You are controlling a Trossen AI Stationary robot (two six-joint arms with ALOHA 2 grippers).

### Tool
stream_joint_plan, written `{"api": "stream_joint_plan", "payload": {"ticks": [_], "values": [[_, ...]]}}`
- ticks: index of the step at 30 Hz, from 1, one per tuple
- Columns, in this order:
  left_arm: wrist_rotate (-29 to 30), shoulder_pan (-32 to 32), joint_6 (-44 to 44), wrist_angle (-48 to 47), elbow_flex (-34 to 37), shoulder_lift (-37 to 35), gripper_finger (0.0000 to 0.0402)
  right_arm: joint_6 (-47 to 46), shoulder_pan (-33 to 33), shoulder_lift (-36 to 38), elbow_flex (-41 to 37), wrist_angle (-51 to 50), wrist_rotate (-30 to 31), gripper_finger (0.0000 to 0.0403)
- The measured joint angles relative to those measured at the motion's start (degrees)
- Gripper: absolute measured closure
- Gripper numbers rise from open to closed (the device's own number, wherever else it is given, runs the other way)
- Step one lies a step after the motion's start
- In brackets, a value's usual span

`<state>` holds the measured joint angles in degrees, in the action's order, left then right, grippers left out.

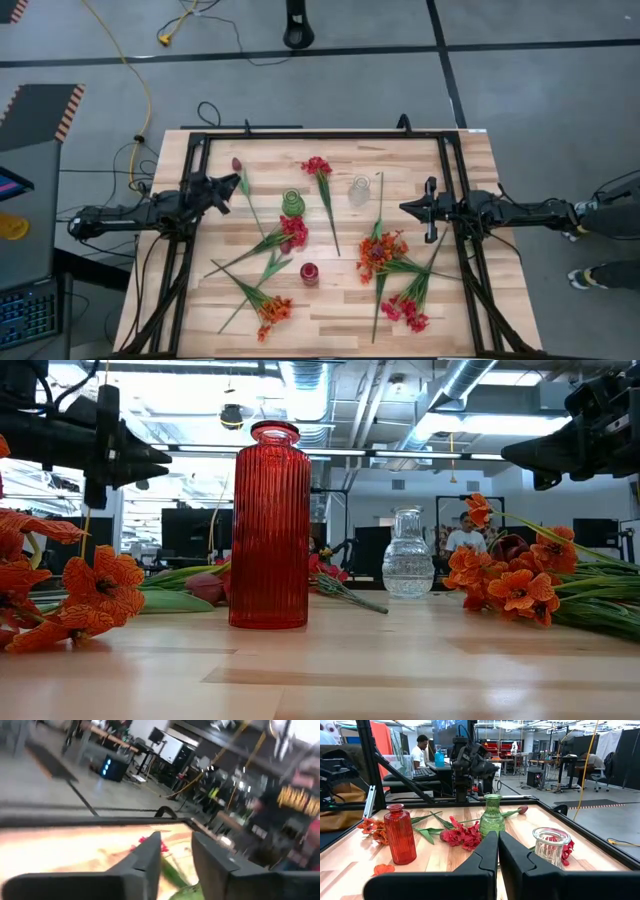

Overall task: Sort flowers into vase by color
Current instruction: Put the top red flower into the red vase

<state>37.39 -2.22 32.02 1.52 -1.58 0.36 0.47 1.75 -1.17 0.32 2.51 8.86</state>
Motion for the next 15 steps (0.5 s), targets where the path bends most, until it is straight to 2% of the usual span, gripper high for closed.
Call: {"api": "stream_joint_plan", "payload": {"ticks": [3, 6, 11, 15], "values": [[-1.1, -0.02, 8.22, -1.71, -0.51, 1.05, 0.0264, 0.0, 0.0, 0.0, 0.0, 0.05, 0.0, 0.036], [-4.85, 0.0, 14.26, -1.89, -0.59, 3.82, 0.0249, 0.0, 0.0, 0.0, 0.0, 0.05, 0.01, 0.036], [-8.13, 0.0, 18.12, -1.05, -1.0, 9.89, 0.0253, 0.0, -0.01, 0.0, 0.02, 0.08, 0.0, 0.036], [-8.65, 0.0, 17.81, -3.27, -5.49, 15.25, 0.0263, 0.0, -0.01, 0.02, 0.02, 0.08, 0.02, 0.036]]}}
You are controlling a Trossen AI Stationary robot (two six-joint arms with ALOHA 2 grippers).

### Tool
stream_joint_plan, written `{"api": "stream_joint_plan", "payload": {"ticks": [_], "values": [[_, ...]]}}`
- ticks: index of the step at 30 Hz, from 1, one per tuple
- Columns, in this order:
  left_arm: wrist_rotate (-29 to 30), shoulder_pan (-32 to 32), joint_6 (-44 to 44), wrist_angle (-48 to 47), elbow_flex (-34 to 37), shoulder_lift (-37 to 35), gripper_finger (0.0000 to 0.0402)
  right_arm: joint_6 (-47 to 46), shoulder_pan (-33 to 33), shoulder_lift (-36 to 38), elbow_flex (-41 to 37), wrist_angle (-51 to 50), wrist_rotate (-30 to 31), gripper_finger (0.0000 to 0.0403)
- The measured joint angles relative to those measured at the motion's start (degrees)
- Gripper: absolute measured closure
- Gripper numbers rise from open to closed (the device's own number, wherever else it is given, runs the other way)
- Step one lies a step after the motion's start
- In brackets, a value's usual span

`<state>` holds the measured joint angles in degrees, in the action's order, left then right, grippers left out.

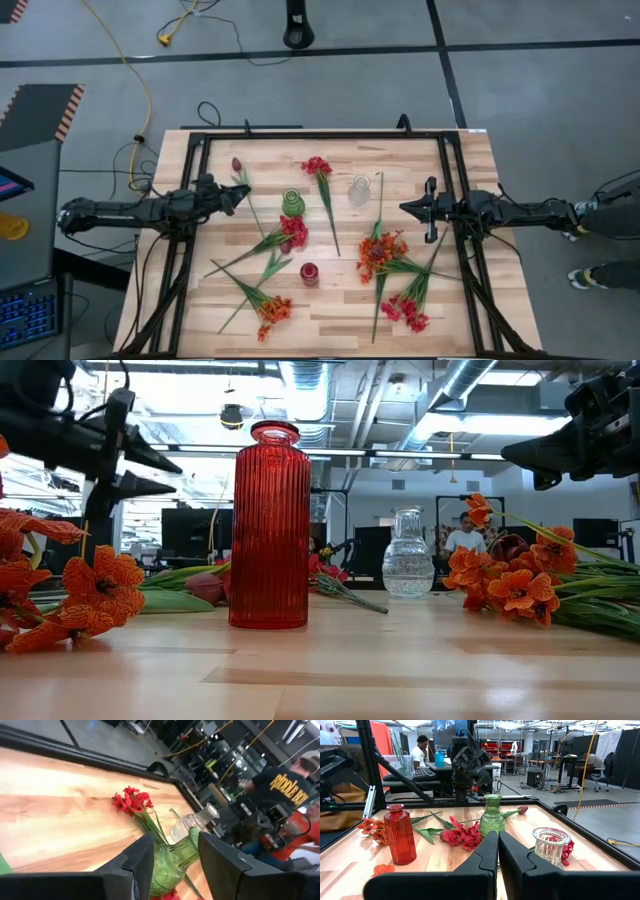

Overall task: Sort flowers into vase by color
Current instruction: Put the top red flower into the red vase

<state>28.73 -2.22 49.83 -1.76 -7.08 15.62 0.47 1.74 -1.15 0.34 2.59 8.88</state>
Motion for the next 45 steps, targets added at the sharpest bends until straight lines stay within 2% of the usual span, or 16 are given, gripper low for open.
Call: {"api": "stream_joint_plan", "payload": {"ticks": [5, 9, 13, 17, 22, 27, 45], "values": [[0.55, 0.0, -1.81, -13.81, -10.85, 7.07, 0.0266, 0.0, 0.01, -0.02, 0.0, 0.02, 0.01, 0.036], [1.01, -0.37, 4.28, -29.88, -19.5, 13.4, 0.0266, 0.0, 0.01, -0.02, 0.0, 0.02, 0.01, 0.036], [-1.24, -1.59, 10.42, -38.78, -23.61, 19.79, 0.0266, -0.02, 0.01, -0.02, 0.0, 0.02, 0.01, 0.036], [-5.13, -3.13, 14.49, -39.68, -23.74, 25.96, 0.0266, -0.02, 0.0, -0.02, 0.0, 0.02, 0.01, 0.036], [-5.98, -5.4, 20.38, -39.63, -23.73, 33.66, 0.0267, -0.46, -0.01, -0.02, 0.0, 0.02, 0.01, 0.036], [-8.68, -7.65, 20.75, -39.24, -23.73, 39.93, 0.0267, -2.02, 0.02, -0.02, 0.0, 0.02, 0.01, 0.036], [-10.18, -13.89, 17.02, -28.66, -23.69, 55.91, 0.0267, -2.01, 0.0, -0.02, 0.0, 0.01, 0.01, 0.036]]}}
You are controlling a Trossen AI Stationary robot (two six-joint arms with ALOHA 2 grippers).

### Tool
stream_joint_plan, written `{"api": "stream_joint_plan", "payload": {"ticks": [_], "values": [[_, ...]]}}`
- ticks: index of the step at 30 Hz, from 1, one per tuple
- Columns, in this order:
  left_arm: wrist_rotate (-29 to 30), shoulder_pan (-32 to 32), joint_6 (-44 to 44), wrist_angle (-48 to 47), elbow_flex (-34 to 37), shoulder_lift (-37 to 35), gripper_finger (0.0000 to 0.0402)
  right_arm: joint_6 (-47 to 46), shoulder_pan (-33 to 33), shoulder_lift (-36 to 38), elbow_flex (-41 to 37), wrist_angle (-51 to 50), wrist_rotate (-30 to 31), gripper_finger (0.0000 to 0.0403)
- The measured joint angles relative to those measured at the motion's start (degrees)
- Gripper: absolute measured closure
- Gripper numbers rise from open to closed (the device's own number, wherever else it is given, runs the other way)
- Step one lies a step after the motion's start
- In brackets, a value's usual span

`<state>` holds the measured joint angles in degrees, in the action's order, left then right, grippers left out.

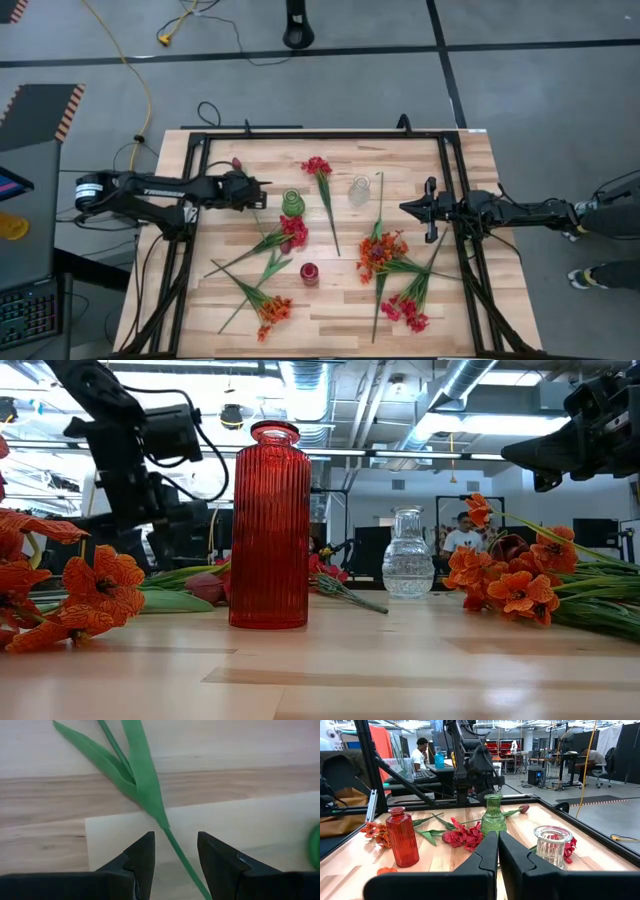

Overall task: Sort flowers into vase by color
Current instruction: Put the top red flower into the red vase

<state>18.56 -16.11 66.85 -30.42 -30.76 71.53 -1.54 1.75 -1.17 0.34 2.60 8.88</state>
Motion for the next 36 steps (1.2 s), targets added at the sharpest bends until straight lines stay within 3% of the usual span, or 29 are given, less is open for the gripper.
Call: {"api": "stream_joint_plan", "payload": {"ticks": [13, 25, 36], "values": [[0.7, -0.44, -0.63, 1.66, -0.15, 7.17, 0.0273, 0.0, 0.01, 0.0, 0.0, -0.01, 0.0, 0.036], [1.95, -0.47, -0.39, 1.54, 0.0, 7.08, 0.0394, 0.0, -0.01, 0.0, 0.0, -0.01, 0.0, 0.036], [3.37, -0.51, -2.6, 1.47, 0.13, 6.2, 0.04, 0.0, 0.01, 0.0, 0.0, -0.03, 0.0, 0.036]]}}
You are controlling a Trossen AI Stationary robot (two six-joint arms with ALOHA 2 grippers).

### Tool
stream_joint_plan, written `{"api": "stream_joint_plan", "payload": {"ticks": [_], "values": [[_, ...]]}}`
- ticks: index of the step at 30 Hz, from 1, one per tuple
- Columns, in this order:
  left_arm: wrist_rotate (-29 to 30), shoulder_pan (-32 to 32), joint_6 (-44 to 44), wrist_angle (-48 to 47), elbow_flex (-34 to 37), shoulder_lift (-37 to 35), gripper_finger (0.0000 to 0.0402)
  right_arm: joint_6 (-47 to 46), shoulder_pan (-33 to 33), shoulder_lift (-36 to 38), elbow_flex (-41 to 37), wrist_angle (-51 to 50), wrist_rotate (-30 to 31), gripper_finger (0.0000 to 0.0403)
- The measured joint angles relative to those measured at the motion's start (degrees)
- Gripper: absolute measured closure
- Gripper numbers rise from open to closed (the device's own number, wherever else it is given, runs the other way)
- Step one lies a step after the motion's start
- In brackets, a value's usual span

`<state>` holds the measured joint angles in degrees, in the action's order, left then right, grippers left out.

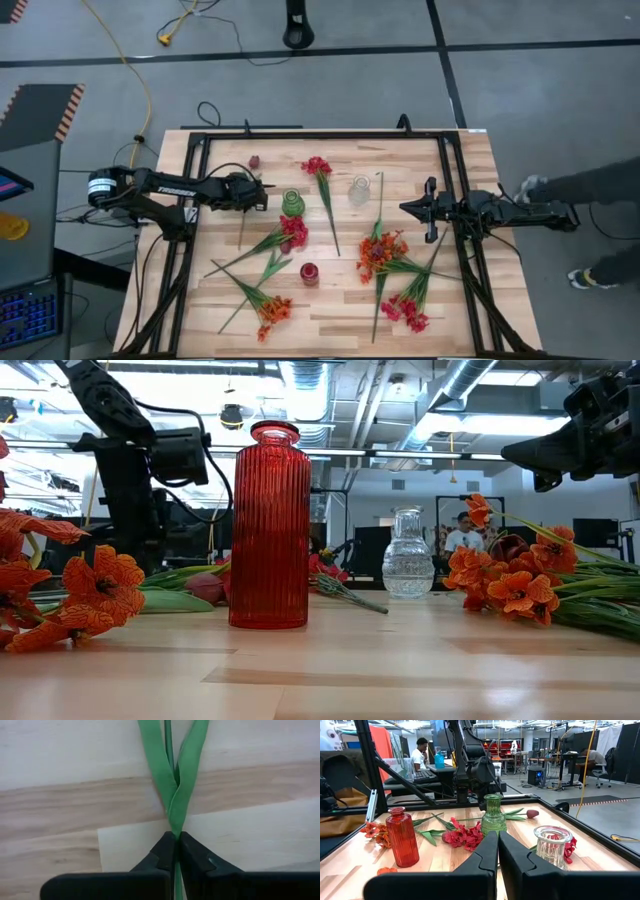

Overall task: Sort flowers into vase by color
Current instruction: Put the top red flower into the red vase

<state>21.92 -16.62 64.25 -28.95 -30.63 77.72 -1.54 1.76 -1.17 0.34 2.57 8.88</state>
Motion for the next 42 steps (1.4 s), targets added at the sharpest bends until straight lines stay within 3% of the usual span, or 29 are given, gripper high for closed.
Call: {"api": "stream_joint_plan", "payload": {"ticks": [5, 15, 21, 25, 33, 42], "values": [[3.29, 0.0, -1.65, -0.08, 0.0, -5.18, 0.0401, 0.0, 0.0, 0.0, 0.0, 0.0, -0.01, 0.036], [8.24, 2.34, -8.12, 0.0, -0.02, -22.66, 0.0401, 0.0, -0.01, 0.02, 0.0, 0.0, -0.01, 0.036], [10.17, 7.71, -13.14, 1.41, -0.02, -31.63, 0.0401, 0.0, 0.0, 0.01, 0.0, 0.02, -0.02, 0.036], [11.31, 13.24, -18.63, 8.42, -0.02, -34.61, 0.0401, 0.0, 0.0, 0.01, 0.0, 0.02, -0.02, 0.036], [12.84, 25.21, -36.24, 32.26, -0.09, -32.46, 0.0402, 0.0, 0.0, 0.02, 0.0, 0.02, 0.0, 0.036], [7.68, 33.37, -50.22, 61.56, -0.09, -20.14, 0.0401, 0.0, 0.0, 0.0, 0.0, 0.04, -0.02, 0.036]]}}
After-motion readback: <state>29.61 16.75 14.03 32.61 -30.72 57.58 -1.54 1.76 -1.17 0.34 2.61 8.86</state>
